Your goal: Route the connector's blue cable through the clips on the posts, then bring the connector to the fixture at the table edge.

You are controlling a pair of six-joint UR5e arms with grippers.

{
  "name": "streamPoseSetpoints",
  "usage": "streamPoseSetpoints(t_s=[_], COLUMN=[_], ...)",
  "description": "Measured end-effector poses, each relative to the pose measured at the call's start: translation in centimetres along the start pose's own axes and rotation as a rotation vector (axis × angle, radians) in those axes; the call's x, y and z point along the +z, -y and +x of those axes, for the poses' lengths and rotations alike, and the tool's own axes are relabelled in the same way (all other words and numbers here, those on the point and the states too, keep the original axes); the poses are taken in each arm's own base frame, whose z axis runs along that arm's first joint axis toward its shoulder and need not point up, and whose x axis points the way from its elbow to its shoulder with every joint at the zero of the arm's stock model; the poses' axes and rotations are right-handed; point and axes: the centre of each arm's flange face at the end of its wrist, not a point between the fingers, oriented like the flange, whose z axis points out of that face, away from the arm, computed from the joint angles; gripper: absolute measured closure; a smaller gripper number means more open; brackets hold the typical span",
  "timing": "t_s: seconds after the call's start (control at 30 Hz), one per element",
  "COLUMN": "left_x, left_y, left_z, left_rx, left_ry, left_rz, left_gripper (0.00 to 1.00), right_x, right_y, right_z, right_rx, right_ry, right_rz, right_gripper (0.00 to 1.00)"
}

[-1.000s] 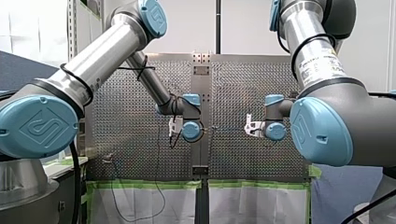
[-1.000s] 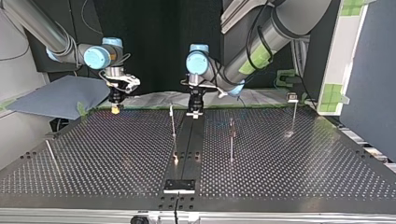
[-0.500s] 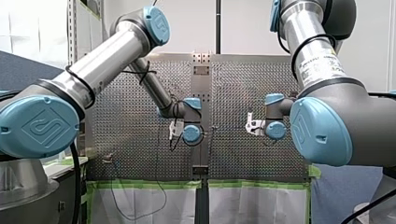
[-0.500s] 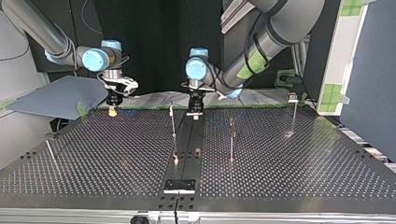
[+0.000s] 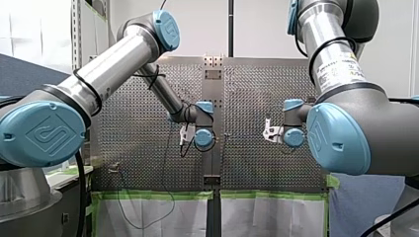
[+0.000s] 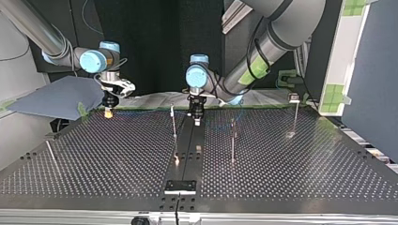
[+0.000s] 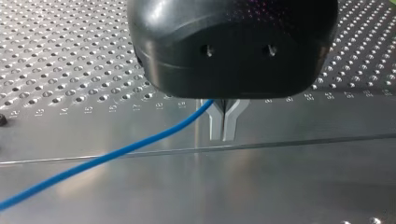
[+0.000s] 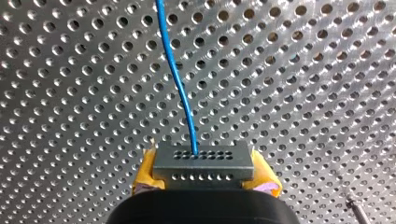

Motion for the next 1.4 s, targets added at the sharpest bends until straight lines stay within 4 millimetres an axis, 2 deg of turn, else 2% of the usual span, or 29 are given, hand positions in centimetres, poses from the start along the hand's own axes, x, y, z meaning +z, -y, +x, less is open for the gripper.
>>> streamPoseSetpoints(t_s=[1.03, 1.27, 1.4], left_x=[0.2, 0.1, 0.0], left_y=[-0.6, -0.6, -0.6], left_z=[0.3, 0.3, 0.4], left_rx=[0.013, 0.015, 0.017], left_ry=[-0.024, -0.029, -0.033], left_rz=[-0.002, -0.001, -0.002], left_gripper=[0.93, 0.93, 0.93], right_x=[1.7, 2.3, 2.5], right_y=[-0.8, -0.7, -0.6], right_z=[0.9, -0.9, -1.2], right_rx=[0.016, 0.015, 0.016], right_ry=[-0.024, 0.018, 0.02], right_rz=[-0.009, -0.006, 0.0], right_gripper=[1.0, 1.0, 1.0])
